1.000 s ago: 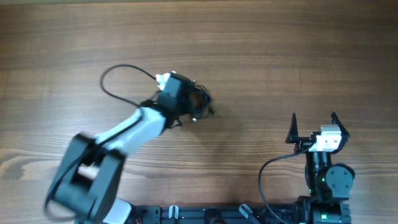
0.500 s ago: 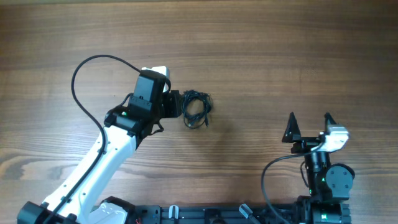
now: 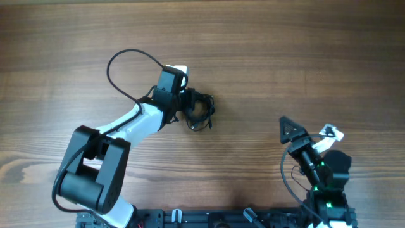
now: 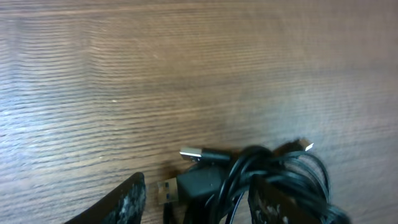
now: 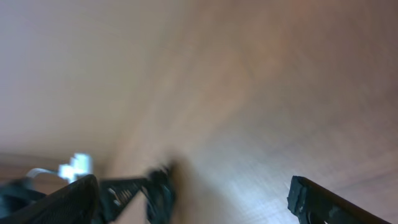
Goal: Untangle cables
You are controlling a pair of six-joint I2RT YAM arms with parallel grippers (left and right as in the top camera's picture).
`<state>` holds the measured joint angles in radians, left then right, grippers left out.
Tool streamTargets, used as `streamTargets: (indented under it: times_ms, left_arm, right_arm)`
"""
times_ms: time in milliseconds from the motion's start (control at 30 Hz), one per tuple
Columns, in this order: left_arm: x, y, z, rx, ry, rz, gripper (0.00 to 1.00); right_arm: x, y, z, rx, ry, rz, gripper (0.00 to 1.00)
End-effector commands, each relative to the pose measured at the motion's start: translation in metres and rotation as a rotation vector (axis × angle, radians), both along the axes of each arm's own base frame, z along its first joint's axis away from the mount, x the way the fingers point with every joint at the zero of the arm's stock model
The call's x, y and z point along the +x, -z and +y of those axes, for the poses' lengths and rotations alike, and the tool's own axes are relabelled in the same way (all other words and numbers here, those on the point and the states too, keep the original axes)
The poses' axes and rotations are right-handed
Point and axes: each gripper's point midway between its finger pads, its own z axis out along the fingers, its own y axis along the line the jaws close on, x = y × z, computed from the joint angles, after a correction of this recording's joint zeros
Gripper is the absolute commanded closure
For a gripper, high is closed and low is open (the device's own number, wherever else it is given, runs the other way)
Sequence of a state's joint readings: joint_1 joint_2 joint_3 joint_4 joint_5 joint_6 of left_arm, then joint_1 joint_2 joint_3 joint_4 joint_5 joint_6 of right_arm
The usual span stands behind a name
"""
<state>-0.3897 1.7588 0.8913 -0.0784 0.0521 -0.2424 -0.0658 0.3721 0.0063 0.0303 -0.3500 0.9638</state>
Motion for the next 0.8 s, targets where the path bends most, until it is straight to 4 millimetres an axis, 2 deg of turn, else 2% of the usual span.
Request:
streamTargets:
  times_ms: [0,33,67,100,133,167,200,300,433,533,633,667,733,767]
  left_arm:
    - [-0.002,0.013,-0.009,0.074,0.204,-0.026,0.47]
    - [-0.001,0.016,-0.009,0.073,0.203,-0.026,0.48]
    - [-0.001,0.020,-0.009,0.074,0.204,-0.023,0.53]
    - [0.000,0.022,-0.010,0.073,0.203,-0.024,0.71]
    - [0.001,0.022,-0.010,0.072,0.203,-0.026,0.92]
    - [0.004,0.020,-0.011,0.068,0.201,-0.040,0.96]
    - [0.007,0.017,-0.011,0.064,0.196,-0.052,0.96]
    - [0.018,0.003,-0.005,-0.001,0.083,-0.072,0.96]
    - [0.016,-0.024,0.001,-0.062,-0.003,-0.073,0.96]
    - [0.013,-0.066,0.003,-0.129,-0.056,-0.120,0.96]
    - [0.010,-0.110,0.004,-0.214,-0.115,-0.185,0.96]
    - [0.008,-0.126,0.005,-0.240,-0.125,-0.212,0.96]
    - [0.001,-0.150,0.007,-0.288,-0.151,-0.243,0.96]
    - [-0.002,-0.158,0.008,-0.298,-0.156,-0.250,0.96]
  right_arm:
    - [-0.011,0.046,0.011,0.110,-0.023,0.236,0.00]
    - [-0.013,0.055,0.011,0.140,-0.007,0.288,0.00]
    - [-0.017,0.066,0.011,0.182,0.016,0.354,0.00]
    - [-0.020,0.074,0.012,0.212,0.033,0.405,0.00]
    - [-0.017,0.069,0.019,0.210,-0.024,0.374,0.00]
    - [-0.007,0.046,0.032,0.132,-0.166,0.227,0.00]
    - [-0.001,0.030,0.038,0.079,-0.238,0.128,0.00]
    - [0.009,-0.003,0.047,0.046,-0.321,0.034,0.00]
    - [0.017,-0.043,0.059,0.062,-0.407,0.004,0.00]
    - [0.017,-0.069,0.073,0.128,-0.451,0.029,0.01]
    - [0.007,-0.064,0.103,0.179,-0.503,0.099,0.01]
    - [0.003,-0.057,0.116,0.184,-0.520,0.135,0.00]
    - [-0.005,-0.039,0.145,0.188,-0.523,0.227,0.07]
    - [-0.007,-0.033,0.163,0.208,-0.522,0.255,0.07]
